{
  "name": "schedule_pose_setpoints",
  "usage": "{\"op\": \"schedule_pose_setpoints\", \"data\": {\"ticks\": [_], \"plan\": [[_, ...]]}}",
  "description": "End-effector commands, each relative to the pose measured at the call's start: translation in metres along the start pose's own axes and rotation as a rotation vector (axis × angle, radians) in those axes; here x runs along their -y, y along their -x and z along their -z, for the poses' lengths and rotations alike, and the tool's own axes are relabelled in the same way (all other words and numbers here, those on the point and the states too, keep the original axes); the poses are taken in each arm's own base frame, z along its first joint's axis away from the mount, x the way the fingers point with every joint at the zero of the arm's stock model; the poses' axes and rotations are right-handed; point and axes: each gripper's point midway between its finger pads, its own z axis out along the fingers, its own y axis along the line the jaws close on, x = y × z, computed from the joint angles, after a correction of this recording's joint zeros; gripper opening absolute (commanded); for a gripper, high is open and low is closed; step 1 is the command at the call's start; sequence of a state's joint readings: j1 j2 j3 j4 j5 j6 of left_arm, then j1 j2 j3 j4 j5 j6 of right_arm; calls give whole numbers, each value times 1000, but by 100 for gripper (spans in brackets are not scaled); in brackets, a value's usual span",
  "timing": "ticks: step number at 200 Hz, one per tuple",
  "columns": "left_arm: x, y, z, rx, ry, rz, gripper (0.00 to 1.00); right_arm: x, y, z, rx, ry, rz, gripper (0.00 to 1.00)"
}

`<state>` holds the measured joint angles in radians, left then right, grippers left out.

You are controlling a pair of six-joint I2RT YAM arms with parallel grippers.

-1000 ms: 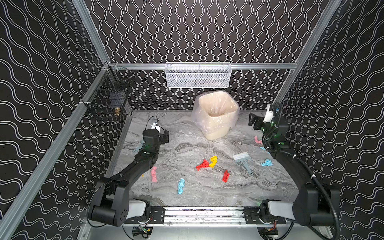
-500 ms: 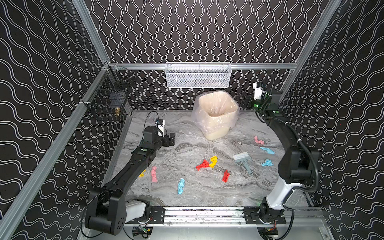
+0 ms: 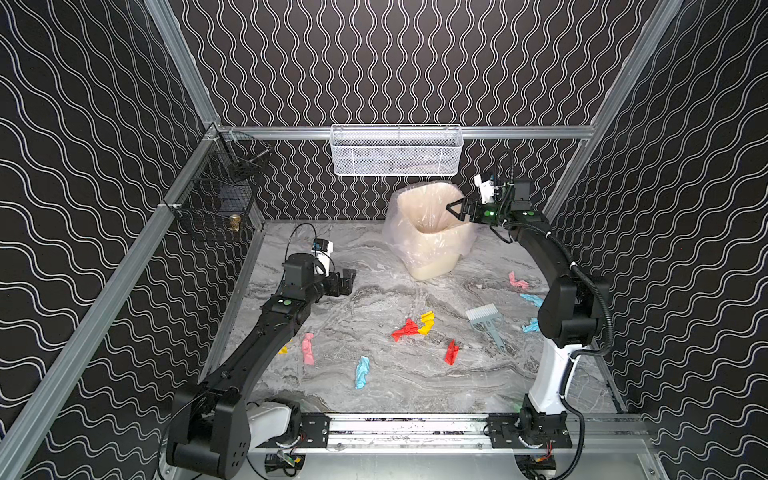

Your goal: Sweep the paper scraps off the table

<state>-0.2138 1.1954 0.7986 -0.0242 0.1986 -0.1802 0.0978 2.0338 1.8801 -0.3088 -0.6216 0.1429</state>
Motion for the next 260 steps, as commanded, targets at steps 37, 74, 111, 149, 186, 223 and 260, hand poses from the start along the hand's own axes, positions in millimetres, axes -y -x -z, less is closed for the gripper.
{"op": "schedule_pose_setpoints", "data": {"ticks": [37, 74, 111, 149, 186, 223, 260], "plan": [[5, -4, 7, -4, -22, 2, 99, -28, -21, -21, -97, 52, 56, 97], [5, -6, 10, -17, -18, 3, 99, -49, -29, -40, -119, 88, 66, 97], [3, -12, 14, -38, -5, 10, 99, -69, -37, -56, -143, 119, 80, 97], [4, -20, 16, -58, -10, 36, 99, -66, -27, -45, -115, 43, 83, 100], [2, -33, 18, -83, -2, 60, 99, -52, -12, 9, -53, -77, 60, 100], [2, -44, 17, -132, -3, 73, 99, -46, -38, 62, -69, -181, 14, 100], [10, -56, 19, -173, -40, 106, 99, 2, -119, 112, -144, -460, -153, 100]]}}
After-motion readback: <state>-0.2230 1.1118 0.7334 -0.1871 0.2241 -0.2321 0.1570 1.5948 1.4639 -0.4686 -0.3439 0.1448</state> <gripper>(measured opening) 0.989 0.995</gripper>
